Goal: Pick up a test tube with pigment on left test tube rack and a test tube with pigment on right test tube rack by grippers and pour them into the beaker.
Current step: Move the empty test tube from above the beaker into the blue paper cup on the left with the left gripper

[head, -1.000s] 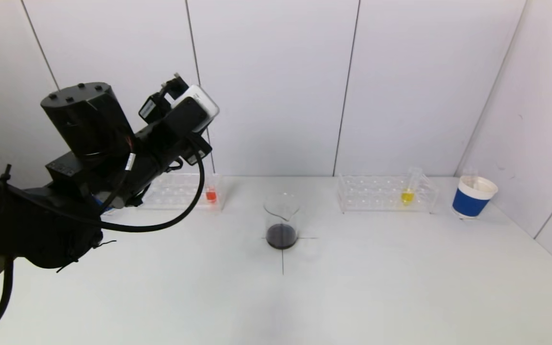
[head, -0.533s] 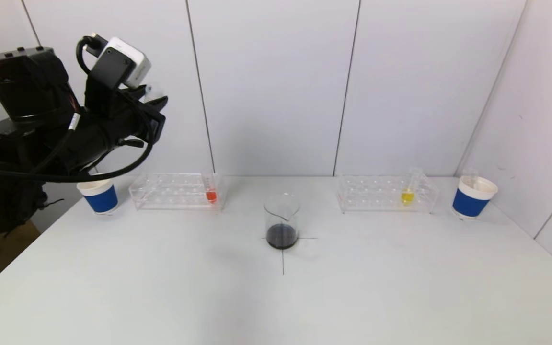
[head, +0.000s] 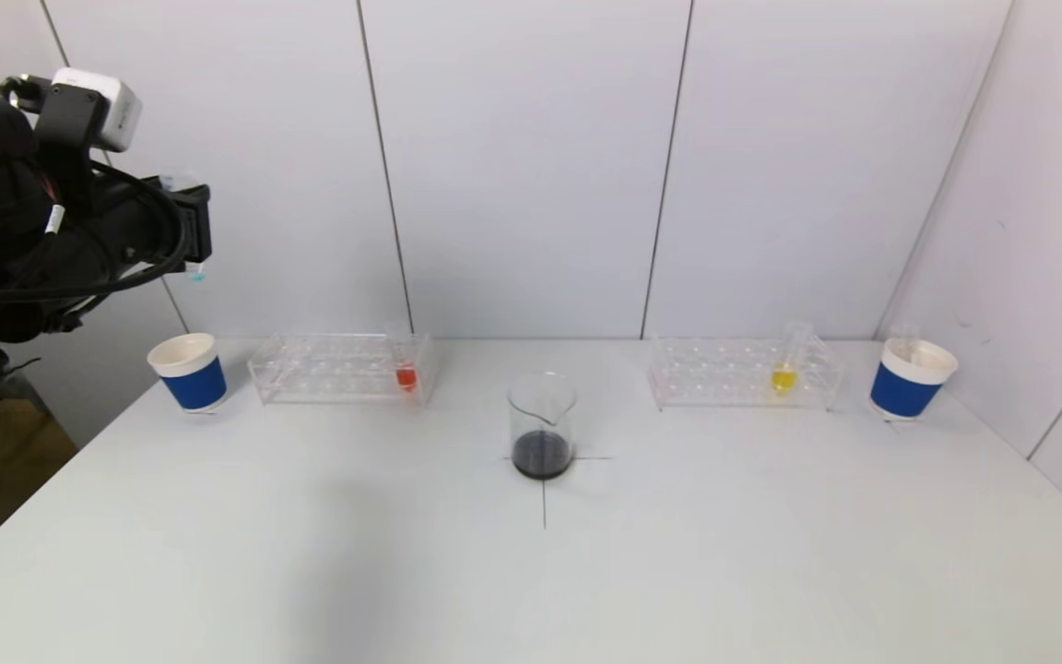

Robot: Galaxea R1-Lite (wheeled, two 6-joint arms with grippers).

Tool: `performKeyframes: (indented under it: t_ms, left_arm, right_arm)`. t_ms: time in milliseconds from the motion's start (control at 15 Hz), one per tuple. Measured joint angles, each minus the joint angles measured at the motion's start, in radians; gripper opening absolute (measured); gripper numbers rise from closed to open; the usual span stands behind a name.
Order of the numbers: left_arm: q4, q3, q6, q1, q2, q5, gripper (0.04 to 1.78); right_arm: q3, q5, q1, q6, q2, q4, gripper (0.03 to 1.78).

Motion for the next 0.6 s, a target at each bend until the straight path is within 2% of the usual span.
performKeyframes:
  t_ms: [333,600]
  left_arm:
    - [0.007,0.029,-0.099,0.112,0.013,0.014,0.42]
    - [-0.003,0.035,-0.143,0.161,0.056,0.016,0.42]
  right_arm:
    - [0.000,0.000,0.000,0.000,0.000,0.000,1.77]
    - [0.000,0.000,0.000,0.000,0.000,0.000,1.77]
